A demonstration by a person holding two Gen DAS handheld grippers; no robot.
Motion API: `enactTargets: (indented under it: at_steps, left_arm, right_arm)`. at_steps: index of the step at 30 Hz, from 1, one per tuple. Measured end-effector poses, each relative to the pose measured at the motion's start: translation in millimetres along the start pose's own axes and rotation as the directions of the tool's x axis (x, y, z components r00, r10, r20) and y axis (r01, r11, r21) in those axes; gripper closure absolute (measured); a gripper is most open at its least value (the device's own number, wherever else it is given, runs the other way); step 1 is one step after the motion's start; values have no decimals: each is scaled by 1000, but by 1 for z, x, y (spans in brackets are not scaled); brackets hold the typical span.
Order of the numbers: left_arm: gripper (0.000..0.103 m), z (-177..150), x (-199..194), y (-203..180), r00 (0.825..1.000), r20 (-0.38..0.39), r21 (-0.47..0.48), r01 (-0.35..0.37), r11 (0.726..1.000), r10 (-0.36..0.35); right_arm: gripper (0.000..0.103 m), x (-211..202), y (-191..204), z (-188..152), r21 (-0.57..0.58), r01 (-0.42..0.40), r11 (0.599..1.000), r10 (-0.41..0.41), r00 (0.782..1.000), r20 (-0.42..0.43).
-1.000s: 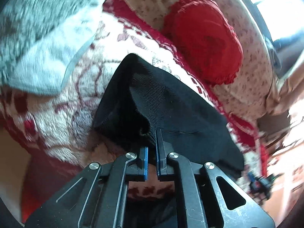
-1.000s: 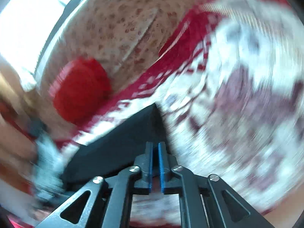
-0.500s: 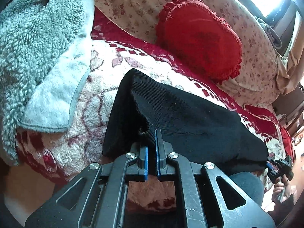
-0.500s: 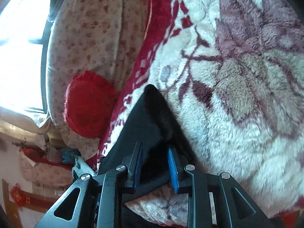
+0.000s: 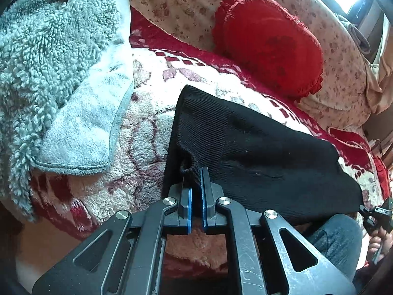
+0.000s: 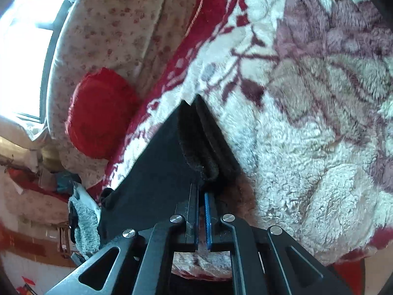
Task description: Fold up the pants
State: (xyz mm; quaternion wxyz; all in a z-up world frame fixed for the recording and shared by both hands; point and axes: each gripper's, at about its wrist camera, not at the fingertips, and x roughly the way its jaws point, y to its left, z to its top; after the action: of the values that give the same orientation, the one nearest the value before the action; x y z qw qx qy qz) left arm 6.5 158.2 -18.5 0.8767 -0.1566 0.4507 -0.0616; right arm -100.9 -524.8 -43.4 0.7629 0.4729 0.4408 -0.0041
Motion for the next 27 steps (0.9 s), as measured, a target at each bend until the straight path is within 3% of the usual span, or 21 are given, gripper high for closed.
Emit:
enactTargets:
  at_steps: [2,4,6,8,10,12,14,15,17,19,20,22,25,27]
  left_arm:
    - [95,-1,4,-1,1000,-18,27,-4,1000,5]
    - [78,2,2,0,1000,-7,40,-22,999,23]
    - [69,7,-2,8,998,16,41,-65,997,64]
    - [69,12,-13,17,981,83,44,-178,983,174]
    - [69,13,-24,22,962,151,35,-235,971,228]
    - [69,8,-34,13,960,206,63,-207,976,190]
    - [69,-6,-39,-16,956,266,183,-172,968,120]
    - [69,-14,-37,-28,956,277,240,-162,957,92]
    - [68,-30,-27,-54,962,270,353,-149,924,52]
    - [69,-43,-10,-65,971,235,403,-143,904,49]
    - [69,-45,-1,-63,975,214,402,-146,904,62]
    - [69,-49,16,-59,979,183,380,-151,913,86]
    - [69,-49,15,-60,975,201,377,-164,911,93]
    - [68,-51,16,-65,976,200,375,-158,914,87]
  right_arm:
    - [100,0,-4,0,9,15,1000,-15,1000,-2]
    - [100,0,-12,-1,29,37,999,-37,999,-3]
    - [100,-5,-10,1,22,56,998,-56,998,24]
    - [100,-19,2,1,-31,133,991,-128,984,121]
    - [100,-40,22,3,-78,225,971,-198,945,259]
    - [100,-51,46,3,-148,252,956,-188,918,348]
    - [100,-41,90,-2,-321,220,921,-94,926,365]
    - [100,-30,110,-8,-403,190,895,-46,940,339]
    - [100,3,157,-26,-587,97,804,54,971,234]
    - [100,46,202,-49,-710,-48,703,115,992,47]
    - [100,65,222,-60,-745,-106,659,120,992,-35]
    - [100,107,256,-84,-787,-248,566,116,968,-222]
    - [100,153,271,-101,-782,-331,528,62,934,-353]
    - [100,187,266,-95,-821,-215,528,-63,955,-291]
